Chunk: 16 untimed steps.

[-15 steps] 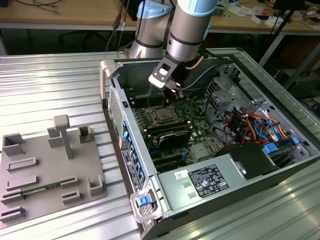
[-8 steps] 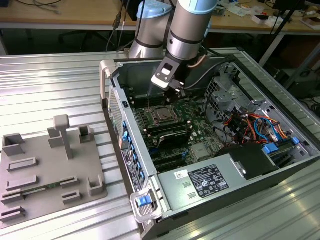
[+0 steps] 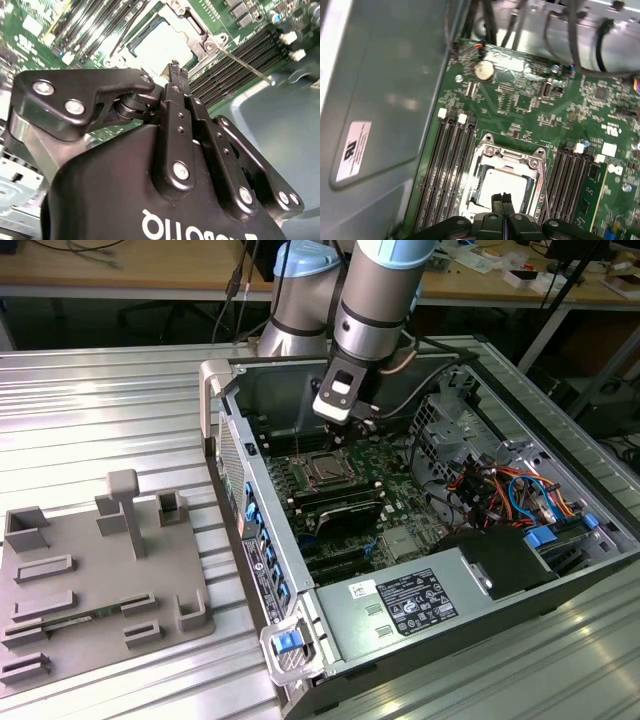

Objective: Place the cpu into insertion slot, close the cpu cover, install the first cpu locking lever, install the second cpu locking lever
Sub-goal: 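Install the first cpu locking lever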

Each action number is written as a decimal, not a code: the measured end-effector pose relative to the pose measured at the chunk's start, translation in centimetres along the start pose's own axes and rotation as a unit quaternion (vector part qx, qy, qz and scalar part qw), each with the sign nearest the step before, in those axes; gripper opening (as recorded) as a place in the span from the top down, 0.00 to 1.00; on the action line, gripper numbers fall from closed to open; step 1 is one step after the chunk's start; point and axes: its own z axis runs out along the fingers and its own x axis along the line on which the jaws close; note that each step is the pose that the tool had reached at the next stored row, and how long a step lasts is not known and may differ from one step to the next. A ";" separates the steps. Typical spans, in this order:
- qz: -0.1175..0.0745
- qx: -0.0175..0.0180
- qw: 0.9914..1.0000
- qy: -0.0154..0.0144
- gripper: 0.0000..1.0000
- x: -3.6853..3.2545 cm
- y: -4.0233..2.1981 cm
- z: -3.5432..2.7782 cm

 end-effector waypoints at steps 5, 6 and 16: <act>-0.058 0.000 0.998 0.001 0.89 0.00 0.00 0.00; -0.066 0.000 0.998 0.001 0.89 0.00 0.00 0.00; -0.178 0.000 0.984 0.004 0.89 0.00 0.00 0.00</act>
